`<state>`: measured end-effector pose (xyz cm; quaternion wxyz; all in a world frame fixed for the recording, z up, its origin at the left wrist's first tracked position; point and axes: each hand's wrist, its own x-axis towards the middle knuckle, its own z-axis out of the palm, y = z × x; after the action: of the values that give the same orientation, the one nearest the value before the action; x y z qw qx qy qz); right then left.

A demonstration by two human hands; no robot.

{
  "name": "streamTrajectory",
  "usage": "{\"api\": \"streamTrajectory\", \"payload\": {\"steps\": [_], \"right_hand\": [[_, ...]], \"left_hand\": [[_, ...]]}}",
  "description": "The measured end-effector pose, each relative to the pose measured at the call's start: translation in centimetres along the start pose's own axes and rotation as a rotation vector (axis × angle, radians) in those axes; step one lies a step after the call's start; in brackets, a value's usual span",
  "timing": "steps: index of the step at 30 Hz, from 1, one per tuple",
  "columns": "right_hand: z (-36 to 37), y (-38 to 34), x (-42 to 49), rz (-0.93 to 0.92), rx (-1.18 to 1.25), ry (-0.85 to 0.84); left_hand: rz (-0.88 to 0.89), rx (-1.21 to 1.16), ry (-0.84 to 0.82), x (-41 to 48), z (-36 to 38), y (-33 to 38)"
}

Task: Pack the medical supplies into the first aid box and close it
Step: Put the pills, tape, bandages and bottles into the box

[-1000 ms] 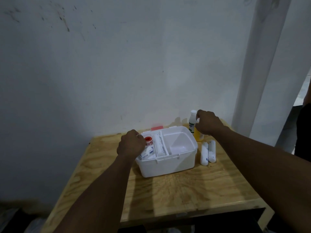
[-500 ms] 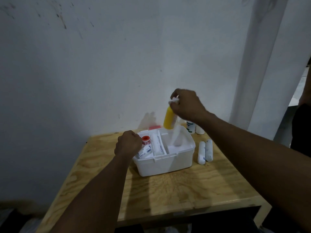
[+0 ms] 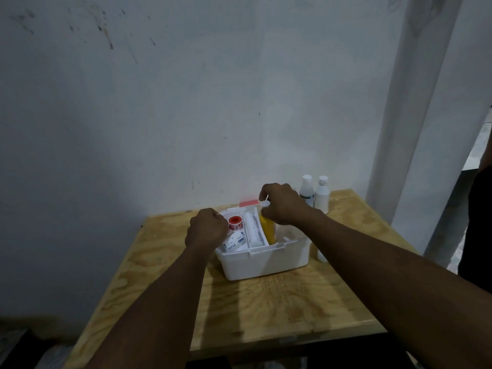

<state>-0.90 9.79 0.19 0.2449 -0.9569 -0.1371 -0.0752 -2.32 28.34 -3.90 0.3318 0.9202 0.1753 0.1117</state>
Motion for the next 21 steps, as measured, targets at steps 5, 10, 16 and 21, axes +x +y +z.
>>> {"api": "streamTrajectory", "payload": {"steps": [5, 10, 16, 21], "right_hand": [[0.1, -0.4, 0.1, -0.011, 0.037, -0.019], [-0.2, 0.0, 0.1, -0.009, 0.058, -0.054], [-3.2, 1.6, -0.6, 0.066, 0.118, 0.087], [-7.2, 4.6, -2.7, 0.163, 0.072, 0.223]], "left_hand": [[-0.012, -0.006, -0.001, 0.0, 0.0, -0.2], [-0.002, 0.008, -0.004, -0.1, -0.1, -0.1], [0.009, 0.075, 0.05, -0.8, -1.0, 0.8], [0.256, 0.139, 0.167, -2.5, -1.3, 3.1]]}}
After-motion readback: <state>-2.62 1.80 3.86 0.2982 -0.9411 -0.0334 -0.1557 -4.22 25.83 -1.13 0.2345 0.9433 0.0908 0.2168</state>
